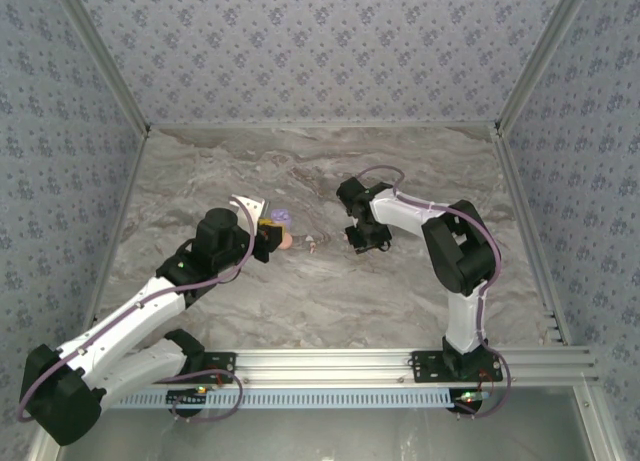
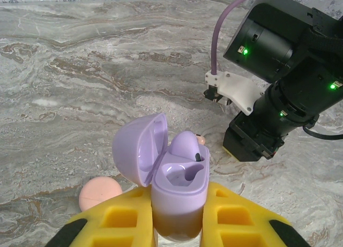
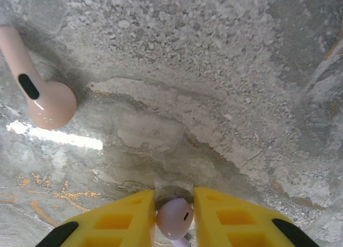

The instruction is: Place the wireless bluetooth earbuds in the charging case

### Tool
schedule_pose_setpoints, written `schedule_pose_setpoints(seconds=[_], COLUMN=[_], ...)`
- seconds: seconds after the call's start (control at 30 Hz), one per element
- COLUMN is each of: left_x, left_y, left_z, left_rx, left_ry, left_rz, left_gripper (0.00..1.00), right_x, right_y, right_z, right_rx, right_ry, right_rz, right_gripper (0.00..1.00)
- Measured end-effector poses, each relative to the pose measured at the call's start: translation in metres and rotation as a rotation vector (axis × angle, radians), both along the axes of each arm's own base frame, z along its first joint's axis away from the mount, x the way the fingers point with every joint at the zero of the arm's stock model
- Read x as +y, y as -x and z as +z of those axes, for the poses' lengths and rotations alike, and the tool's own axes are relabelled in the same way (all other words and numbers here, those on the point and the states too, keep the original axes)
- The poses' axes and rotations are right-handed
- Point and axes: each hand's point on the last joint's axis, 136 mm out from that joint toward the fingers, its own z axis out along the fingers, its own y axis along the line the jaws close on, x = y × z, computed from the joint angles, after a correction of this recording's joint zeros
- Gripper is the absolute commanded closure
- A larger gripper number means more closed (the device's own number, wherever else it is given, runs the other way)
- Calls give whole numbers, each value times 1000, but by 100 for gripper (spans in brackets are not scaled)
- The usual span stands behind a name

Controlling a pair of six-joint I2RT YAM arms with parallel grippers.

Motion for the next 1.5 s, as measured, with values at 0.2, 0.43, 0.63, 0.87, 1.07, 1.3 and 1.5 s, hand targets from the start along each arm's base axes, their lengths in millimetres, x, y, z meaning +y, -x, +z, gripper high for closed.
schedule_pose_setpoints(seconds=[0.2, 0.43, 0.63, 0.87, 1.07, 1.3, 1.5], left_x=[0, 0, -5, -27, -51, -72, -81], left_y=[0, 1, 1, 0, -5, -11, -20], left_z=[-1, -3, -5, -23, -42, -62, -64], left_rx=[0, 4, 5, 38, 72, 107, 107], left_ry=[0, -3, 5, 8, 28, 56, 101], left_rz=[0, 0, -16, -61, -83, -87, -65], left_gripper=[87, 87, 87, 88, 89, 89, 89], right_x=[-3, -12, -24, -28, -27, -10, 4], right_y=[-1, -4, -3, -4, -4, -12, -19], right_z=[0, 1, 2, 4, 9, 40, 68], right_rx=[9, 2, -8, -4, -13, -73, -116], right_ry=[-25, -72, -146, -250, -326, -467, -582], right_rz=[-35, -101, -160, -209, -237, -220, -202], right_gripper=[76, 76, 77, 78, 78, 78, 78])
